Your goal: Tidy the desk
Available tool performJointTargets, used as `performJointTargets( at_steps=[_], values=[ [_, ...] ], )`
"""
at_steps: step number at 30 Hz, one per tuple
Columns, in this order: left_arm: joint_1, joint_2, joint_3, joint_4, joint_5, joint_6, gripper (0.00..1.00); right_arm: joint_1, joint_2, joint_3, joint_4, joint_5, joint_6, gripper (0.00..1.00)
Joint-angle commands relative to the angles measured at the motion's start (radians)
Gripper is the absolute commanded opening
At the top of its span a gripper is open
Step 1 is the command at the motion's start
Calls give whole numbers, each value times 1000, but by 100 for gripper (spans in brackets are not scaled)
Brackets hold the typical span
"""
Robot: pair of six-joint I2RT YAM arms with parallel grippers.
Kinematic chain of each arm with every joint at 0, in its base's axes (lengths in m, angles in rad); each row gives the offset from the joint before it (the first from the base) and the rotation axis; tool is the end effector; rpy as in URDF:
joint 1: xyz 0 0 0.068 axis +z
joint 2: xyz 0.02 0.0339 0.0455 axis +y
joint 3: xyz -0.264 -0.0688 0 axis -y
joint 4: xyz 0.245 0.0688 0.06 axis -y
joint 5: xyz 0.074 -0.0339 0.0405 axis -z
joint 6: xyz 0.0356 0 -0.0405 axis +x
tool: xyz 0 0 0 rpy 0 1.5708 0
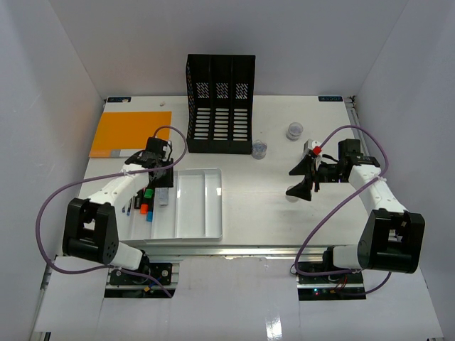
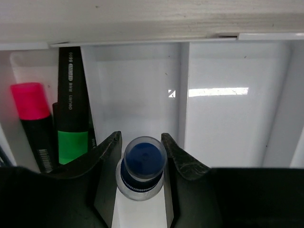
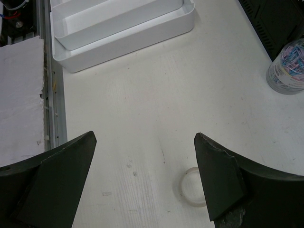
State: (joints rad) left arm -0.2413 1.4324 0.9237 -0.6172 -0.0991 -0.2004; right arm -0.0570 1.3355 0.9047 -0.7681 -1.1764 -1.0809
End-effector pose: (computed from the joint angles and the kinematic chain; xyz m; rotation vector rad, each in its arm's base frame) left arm 0.2668 -0.0620 0.2093 0.0248 2.6864 -0.0031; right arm 0.2395 0.0193 0.2407 -1.2262 1.6581 0.9423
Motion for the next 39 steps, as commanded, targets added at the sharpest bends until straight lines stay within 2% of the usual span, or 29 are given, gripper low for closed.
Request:
performJointTargets(
  at_steps=[1,3,5,6,7,13,17,20,24,28,30,34,39],
  values=[
    [2,9,-15,24,55,8,32,-4,7,19,8,21,7,90],
    [3,1,-24,25,43,7,49,-4,2,10,56,74,46,90],
    [2,-25,-25,25,30,7,63,-2,-9,0,157,142,179,90],
    [2,-39,-27,26,33,8,66,3,-14,-8,183,192,241,90],
    [3,-59,-31,31,43,10,70,13,-33,-19,280,268,318,90],
    [2,-177,-63,56,115,9,78,123,-45,-63,410,682,520,90],
    [2,-306,-110,84,188,4,81,158,18,-63,404,856,570,95],
    [3,-443,-167,152,243,-15,87,160,85,-51,398,884,585,96],
    [2,-651,-269,290,352,-89,98,171,170,-12,394,901,601,79],
    [2,-817,-380,384,412,-142,98,178,224,8,388,902,604,68],
    [2,-859,-410,425,445,-169,98,180,254,10,389,902,600,64],
    [3,-901,-451,486,517,-207,98,183,310,28,384,888,596,48],
    [3,-906,-453,506,552,-230,98,186,342,40,353,844,586,19]
  ],
)
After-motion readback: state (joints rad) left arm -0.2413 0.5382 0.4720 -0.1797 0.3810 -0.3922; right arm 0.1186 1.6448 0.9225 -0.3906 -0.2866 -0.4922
